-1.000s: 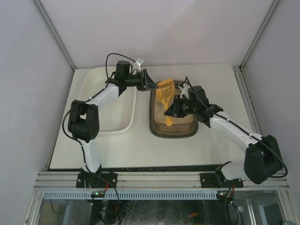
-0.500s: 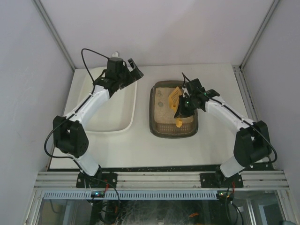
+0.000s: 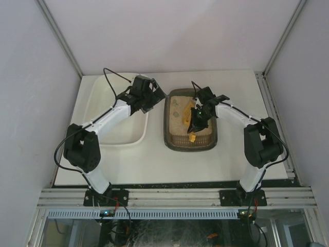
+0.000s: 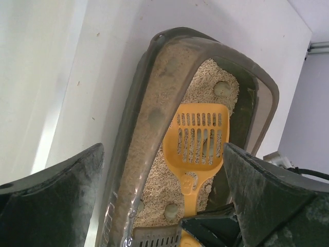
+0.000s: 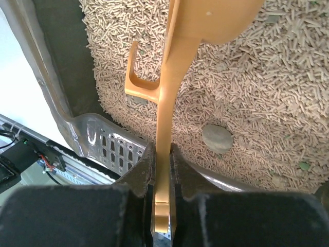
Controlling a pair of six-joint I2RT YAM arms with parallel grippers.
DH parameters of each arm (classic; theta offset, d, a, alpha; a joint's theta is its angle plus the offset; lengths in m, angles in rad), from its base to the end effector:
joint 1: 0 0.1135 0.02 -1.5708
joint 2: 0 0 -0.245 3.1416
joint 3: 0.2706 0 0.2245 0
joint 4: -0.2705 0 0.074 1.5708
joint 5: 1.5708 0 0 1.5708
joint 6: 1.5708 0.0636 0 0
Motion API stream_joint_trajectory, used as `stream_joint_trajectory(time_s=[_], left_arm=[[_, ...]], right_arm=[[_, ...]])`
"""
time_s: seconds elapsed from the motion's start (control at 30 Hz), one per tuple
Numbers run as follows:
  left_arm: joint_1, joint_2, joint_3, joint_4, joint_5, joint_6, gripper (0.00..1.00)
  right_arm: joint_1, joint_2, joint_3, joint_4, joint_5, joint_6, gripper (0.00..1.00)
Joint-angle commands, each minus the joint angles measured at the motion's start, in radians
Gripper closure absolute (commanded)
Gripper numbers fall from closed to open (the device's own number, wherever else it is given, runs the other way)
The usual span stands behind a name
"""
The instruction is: Clean the litter box
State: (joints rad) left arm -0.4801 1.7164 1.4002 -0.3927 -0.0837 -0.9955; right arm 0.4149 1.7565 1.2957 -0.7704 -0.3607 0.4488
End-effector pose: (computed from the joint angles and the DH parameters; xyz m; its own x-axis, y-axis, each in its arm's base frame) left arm 0.3431 -0.1727 0.2563 -0.6531 -0.6026 -0.4587 -0.2646 0.7491 -0.6073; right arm 0.2931 0.1536 0.1860 -0.9877 0.0085 -0.1558 -0.0624 0.8937 0.4444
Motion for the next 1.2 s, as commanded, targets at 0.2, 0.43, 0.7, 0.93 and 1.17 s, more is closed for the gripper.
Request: stream_joint_trajectory(time_s=[0.2,0.43,0.7,0.93,1.17], left_arm=[[0.006,-0.038,-0.029,0.074,-0.027,0.013,0.00],[0.005,-0.077,-0.055,0.108,-0.043,0.056,0.02],[0.013,-0.222,-0.121,0.171,-0.157,0.187,0.01],[0.088,-0.304,-0.162,0.160,-0.126,0.274,0.01],[0.138,-0.352,-0.211,0.100,-0.108,0.348,0.02]], right_arm=[[0.012,0.090,0.054,0.092,-0.188,-0.013,1.00],[0.019,0.126,0.065,0.149,-0.312,0.002,1.00],[0.002,0.138,0.038,0.253,-0.442,0.041,1.00],[-0.076,0.102,-0.069,0.433,-0.588,0.118,1.00],[-0.116,0.020,-0.166,0.437,-0.547,0.117,1.00]])
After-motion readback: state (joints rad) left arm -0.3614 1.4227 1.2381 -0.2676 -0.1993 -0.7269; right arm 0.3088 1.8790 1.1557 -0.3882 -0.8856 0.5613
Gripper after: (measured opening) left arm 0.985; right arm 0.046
